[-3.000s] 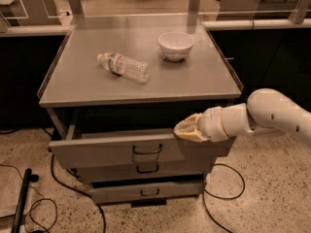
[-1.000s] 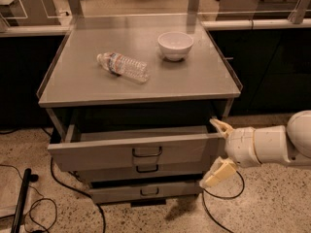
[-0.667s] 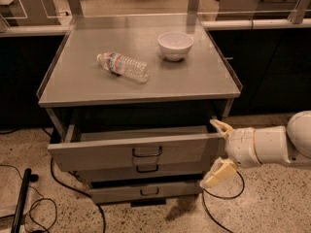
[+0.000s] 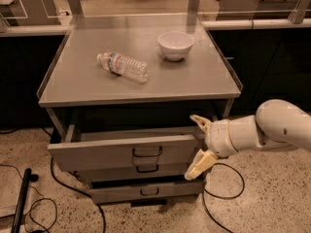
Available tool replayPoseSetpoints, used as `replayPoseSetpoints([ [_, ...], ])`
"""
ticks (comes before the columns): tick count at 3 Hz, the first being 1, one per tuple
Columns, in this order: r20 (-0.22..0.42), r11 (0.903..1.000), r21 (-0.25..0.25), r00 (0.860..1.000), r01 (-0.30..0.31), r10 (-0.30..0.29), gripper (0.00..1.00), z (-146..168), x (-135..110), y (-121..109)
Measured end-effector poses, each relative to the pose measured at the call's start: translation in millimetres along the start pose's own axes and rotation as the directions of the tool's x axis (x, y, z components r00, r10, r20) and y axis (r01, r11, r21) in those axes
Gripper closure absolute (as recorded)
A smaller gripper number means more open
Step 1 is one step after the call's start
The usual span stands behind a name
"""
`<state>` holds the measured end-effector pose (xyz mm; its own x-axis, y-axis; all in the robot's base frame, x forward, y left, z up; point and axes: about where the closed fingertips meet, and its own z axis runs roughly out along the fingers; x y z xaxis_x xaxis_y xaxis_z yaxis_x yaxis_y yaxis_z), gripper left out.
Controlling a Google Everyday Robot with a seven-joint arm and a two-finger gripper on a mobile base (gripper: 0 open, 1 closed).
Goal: Open top drawer
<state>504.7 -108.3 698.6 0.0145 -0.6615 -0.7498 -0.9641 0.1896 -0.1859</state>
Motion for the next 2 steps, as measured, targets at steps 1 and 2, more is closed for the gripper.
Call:
replayPoseSetpoints([
  [1, -0.01, 0.9992, -0.038, 1.0, 0.014, -0.014, 0.0, 20.4, 8.8, -3.2],
  [2, -0.037, 0.997, -0.076, 0.999, 0.014, -0.017, 0.0, 33.6, 24.6, 2.8],
])
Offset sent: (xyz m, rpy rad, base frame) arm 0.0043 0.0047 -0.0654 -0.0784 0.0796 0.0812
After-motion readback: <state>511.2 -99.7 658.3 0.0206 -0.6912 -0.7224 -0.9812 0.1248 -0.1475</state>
